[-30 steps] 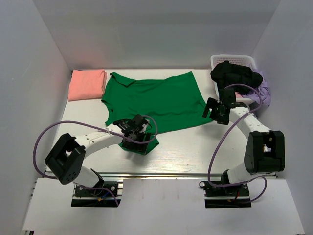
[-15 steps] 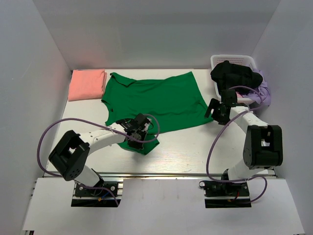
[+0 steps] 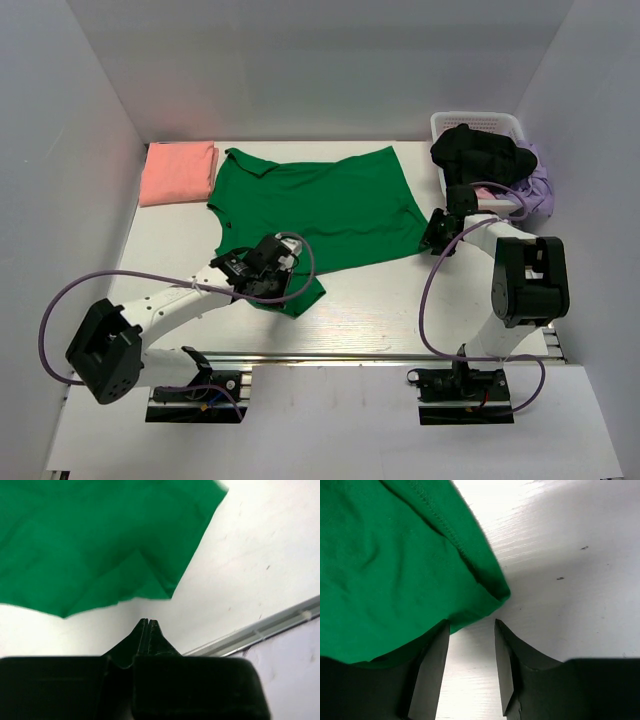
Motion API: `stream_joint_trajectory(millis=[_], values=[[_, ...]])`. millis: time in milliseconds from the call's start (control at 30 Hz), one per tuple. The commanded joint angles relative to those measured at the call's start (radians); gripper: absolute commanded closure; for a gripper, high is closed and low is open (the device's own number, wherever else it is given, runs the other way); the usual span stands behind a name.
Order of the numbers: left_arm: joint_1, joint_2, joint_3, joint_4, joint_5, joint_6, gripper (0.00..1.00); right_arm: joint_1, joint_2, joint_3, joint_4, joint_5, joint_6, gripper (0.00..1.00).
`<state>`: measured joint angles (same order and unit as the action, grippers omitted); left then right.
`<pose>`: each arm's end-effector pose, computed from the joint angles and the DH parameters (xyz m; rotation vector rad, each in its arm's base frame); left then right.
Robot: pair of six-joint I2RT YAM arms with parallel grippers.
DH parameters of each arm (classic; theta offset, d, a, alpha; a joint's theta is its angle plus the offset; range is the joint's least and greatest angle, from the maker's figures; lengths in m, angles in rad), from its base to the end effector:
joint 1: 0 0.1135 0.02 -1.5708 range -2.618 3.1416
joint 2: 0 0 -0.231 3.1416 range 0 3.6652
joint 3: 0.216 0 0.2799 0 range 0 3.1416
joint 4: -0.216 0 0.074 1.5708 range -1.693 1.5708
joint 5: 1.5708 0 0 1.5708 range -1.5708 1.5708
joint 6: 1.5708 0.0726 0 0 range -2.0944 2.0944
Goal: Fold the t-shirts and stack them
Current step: Grap the side of the flattened tshirt closest away from the robot with both arms
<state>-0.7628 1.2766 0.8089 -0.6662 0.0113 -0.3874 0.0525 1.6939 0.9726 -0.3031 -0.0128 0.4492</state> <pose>0.2063 -0.1983 0.1320 0.5185 2.7112 -0.3464 0.3689 0.0203 0.0820 0.5094 2.5582 0.1976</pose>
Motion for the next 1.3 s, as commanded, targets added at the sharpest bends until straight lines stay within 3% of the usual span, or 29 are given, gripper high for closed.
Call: stream_joint_trajectory(millis=[0, 67, 100, 133, 200, 233, 333, 467, 633, 767, 867, 900, 967, 1000, 1033, 1100, 1133, 1167, 1267], values=[[-0.006, -0.045, -0.046, 0.002, 0.052, -0.015, 1.0, -0.006, 0.015, 0.017, 0.022, 0.051, 0.019, 0.53], [-0.006, -0.045, -0.057, 0.028, 0.052, -0.015, 0.98, -0.005, 0.023, 0.021, 0.021, 0.054, 0.022, 0.51], [-0.006, -0.027, -0.057, 0.04, 0.041, -0.024, 0.87, -0.003, 0.026, 0.024, 0.019, 0.053, 0.023, 0.49], [-0.006, -0.014, -0.034, 0.04, 0.021, -0.024, 0.45, -0.003, 0.029, 0.032, 0.018, 0.051, 0.025, 0.47], [-0.006, 0.022, -0.014, 0.049, 0.0, -0.024, 0.4, -0.002, 0.032, 0.037, 0.015, 0.054, 0.025, 0.47], [-0.006, 0.032, 0.001, 0.05, -0.01, -0.024, 0.29, -0.005, 0.035, 0.041, 0.015, 0.057, 0.026, 0.47], [-0.006, 0.056, 0.01, 0.08, -0.019, -0.024, 0.14, -0.005, 0.044, 0.047, 0.009, 0.063, 0.023, 0.44], [-0.006, 0.101, 0.029, 0.093, -0.033, -0.024, 0.12, -0.005, 0.058, 0.061, 0.006, 0.062, 0.026, 0.44], [-0.006, 0.176, 0.065, 0.036, -0.093, -0.024, 0.18, -0.005, 0.067, 0.072, 0.002, 0.056, 0.034, 0.44], [-0.006, 0.205, 0.065, 0.024, -0.106, -0.024, 0.36, -0.005, 0.072, 0.072, 0.005, 0.054, 0.04, 0.44], [-0.006, 0.224, 0.056, 0.024, -0.086, -0.024, 0.54, -0.005, 0.078, 0.072, 0.009, 0.051, 0.037, 0.44], [-0.006, 0.224, 0.056, 0.024, -0.086, -0.024, 0.68, -0.003, 0.078, 0.071, 0.01, 0.051, 0.039, 0.46], [-0.006, 0.233, 0.056, 0.024, -0.086, -0.024, 0.81, -0.005, 0.084, 0.071, 0.013, 0.048, 0.04, 0.53], [-0.006, 0.233, 0.056, 0.024, -0.086, -0.024, 0.98, -0.002, 0.087, 0.071, 0.012, 0.047, 0.033, 0.55], [-0.006, 0.233, 0.056, 0.013, -0.086, -0.024, 1.0, -0.005, 0.089, 0.072, 0.01, 0.043, 0.036, 0.66], [-0.006, 0.222, 0.065, 0.004, -0.097, -0.024, 1.0, -0.003, 0.087, 0.072, 0.012, 0.034, 0.028, 0.79], [-0.006, 0.213, 0.076, -0.015, -0.097, -0.034, 1.0, -0.005, 0.082, 0.068, 0.007, 0.025, 0.025, 0.94], [-0.006, 0.199, 0.076, -0.025, -0.097, -0.034, 1.0, -0.002, 0.07, 0.064, 0.006, 0.024, 0.022, 1.0], [-0.006, 0.118, 0.098, -0.071, -0.097, -0.05, 1.0, -0.002, 0.012, 0.032, -0.013, 0.024, 0.0, 1.0]])
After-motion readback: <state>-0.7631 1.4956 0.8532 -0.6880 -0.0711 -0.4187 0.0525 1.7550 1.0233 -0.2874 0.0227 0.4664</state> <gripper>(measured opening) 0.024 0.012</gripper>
